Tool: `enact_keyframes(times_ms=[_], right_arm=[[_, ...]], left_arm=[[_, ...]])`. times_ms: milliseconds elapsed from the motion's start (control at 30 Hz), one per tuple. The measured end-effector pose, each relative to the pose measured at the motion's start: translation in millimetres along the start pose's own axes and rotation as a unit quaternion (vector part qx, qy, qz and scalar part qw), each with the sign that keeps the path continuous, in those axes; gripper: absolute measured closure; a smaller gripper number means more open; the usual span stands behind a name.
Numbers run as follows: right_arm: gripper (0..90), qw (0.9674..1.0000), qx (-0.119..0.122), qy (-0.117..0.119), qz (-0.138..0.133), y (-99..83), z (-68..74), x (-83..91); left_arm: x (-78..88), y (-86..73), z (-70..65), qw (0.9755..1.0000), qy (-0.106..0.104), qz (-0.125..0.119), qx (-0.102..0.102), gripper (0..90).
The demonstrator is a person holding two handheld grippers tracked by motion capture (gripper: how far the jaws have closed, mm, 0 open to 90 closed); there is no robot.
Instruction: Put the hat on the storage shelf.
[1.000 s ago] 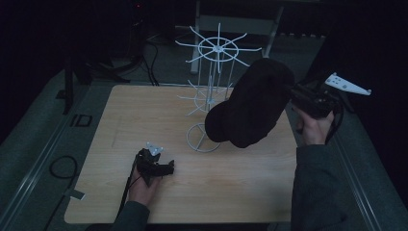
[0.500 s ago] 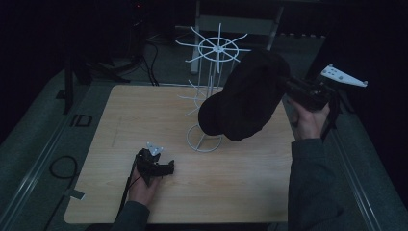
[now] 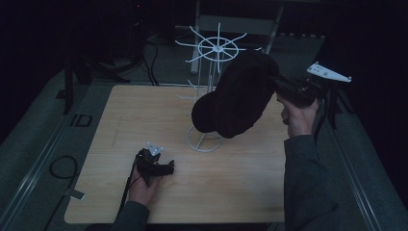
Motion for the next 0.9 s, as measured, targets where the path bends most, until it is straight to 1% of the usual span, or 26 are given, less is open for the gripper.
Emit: enact_keyframes(times_ms=[167,233,333,400,467,500,667,733,900], right_arm=[[58.6,0.9999,-0.004,-0.010,-0.003,-0.2,-2.5,3.2],[59.7,0.9999,-0.006,-0.010,-0.004,-0.6,-3.4,5.1],[59.8,0.9999,-0.001,-0.008,-0.011,0.3,-1.6,7.5],[58.3,0.9999,0.005,-0.008,-0.012,1.9,0.0,7.9],[55.1,0.9999,0.003,-0.007,-0.012,2.8,0.6,8.3],[55.1,0.9999,0.000,-0.005,-0.013,3.0,0.5,8.7],[64.5,0.9996,0.005,-0.014,-0.022,4.4,3.2,12.0],[66.1,0.9995,0.000,-0.016,-0.027,6.6,4.5,12.3],[66.9,0.9988,-0.016,-0.010,-0.045,14.4,5.8,11.9]], left_arm=[[0.0,0.0,-0.1,1.0000,-0.001,0.000,0.001,8.6],[0.0,0.0,-0.1,1.0000,0.000,0.000,0.000,8.6],[-0.1,0.0,-0.1,1.0000,-0.001,0.000,0.001,8.6],[-0.1,0.0,-0.3,1.0000,-0.001,-0.001,0.002,8.6],[-0.2,0.0,-0.5,1.0000,-0.001,0.000,0.001,8.6],[-0.2,0.0,-0.5,1.0000,-0.001,0.000,0.001,8.6],[-0.1,0.0,-0.3,1.0000,-0.001,0.000,0.000,8.6],[-0.2,0.0,-0.4,1.0000,0.000,0.000,0.000,8.6],[-0.2,0.0,-0.4,1.0000,0.000,-0.001,0.001,8.6]])
Point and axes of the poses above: each handheld gripper's, and its own axes: x roughly backward along the jaws, y roughly out of its top, z roughly to its left, the point moved 3 cm from there along -x, roughly forward along the jaws, and after that the axes turned 14 degrees about -y, right-handed, at the moved point
